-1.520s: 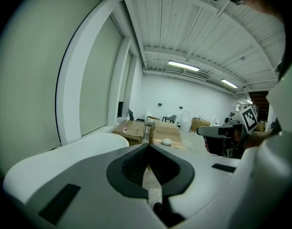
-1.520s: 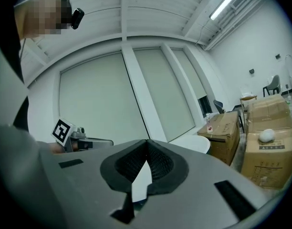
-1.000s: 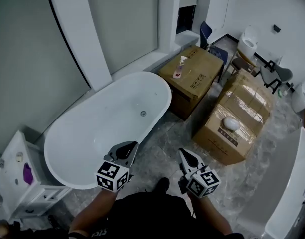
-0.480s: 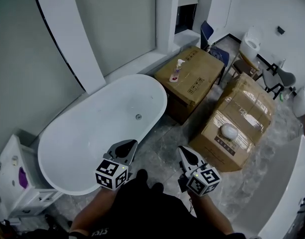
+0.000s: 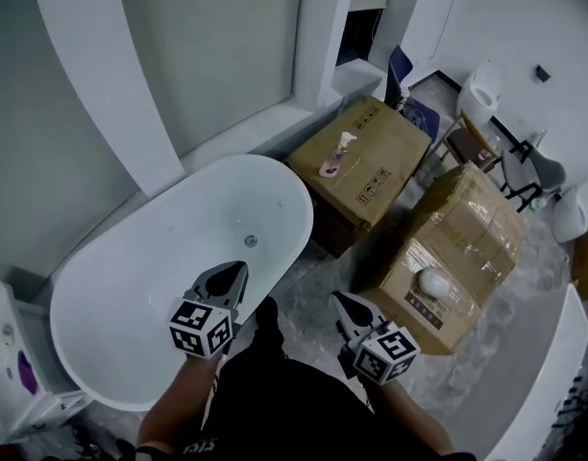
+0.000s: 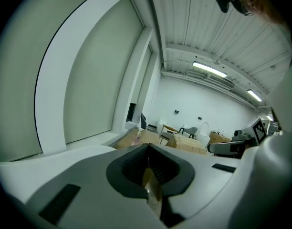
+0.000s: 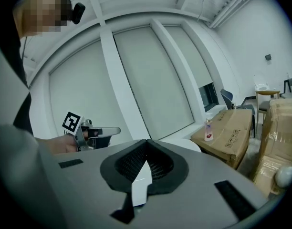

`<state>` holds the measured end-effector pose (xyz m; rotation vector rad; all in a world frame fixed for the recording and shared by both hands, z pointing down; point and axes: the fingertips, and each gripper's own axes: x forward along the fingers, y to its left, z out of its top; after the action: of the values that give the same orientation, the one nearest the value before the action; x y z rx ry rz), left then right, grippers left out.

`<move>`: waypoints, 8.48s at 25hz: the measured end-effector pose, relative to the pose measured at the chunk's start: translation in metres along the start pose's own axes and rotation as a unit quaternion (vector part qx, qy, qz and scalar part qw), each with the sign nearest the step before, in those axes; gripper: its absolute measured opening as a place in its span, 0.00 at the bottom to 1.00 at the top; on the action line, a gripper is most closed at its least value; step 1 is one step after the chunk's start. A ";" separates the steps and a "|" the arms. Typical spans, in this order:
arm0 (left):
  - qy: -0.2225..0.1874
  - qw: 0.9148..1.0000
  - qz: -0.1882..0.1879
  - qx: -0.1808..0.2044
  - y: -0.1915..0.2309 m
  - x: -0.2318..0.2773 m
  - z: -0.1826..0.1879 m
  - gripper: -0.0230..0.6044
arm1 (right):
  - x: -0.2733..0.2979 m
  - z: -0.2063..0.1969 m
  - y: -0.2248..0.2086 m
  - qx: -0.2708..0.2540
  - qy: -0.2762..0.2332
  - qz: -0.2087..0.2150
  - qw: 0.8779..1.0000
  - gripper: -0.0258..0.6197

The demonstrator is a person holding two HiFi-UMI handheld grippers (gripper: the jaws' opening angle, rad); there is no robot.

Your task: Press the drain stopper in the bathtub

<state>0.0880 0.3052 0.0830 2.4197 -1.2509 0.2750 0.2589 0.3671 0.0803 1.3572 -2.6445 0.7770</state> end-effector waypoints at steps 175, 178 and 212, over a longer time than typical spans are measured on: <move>0.403 0.910 0.055 -0.074 0.454 0.526 -0.593 0.06 | 0.662 -0.394 -0.356 0.045 0.281 0.032 0.958 0.06; 0.347 0.926 0.084 -0.125 0.454 0.497 -0.546 0.06 | 0.641 -0.374 -0.346 0.066 0.278 0.022 0.958 0.06; 0.087 0.990 0.101 -0.053 0.223 0.172 -0.030 0.06 | 0.275 0.009 -0.078 -0.073 0.172 0.069 0.980 0.06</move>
<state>0.0060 0.0760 0.2276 2.1331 -1.3946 0.4555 0.1540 0.1217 0.1817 0.9173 -2.4814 0.7370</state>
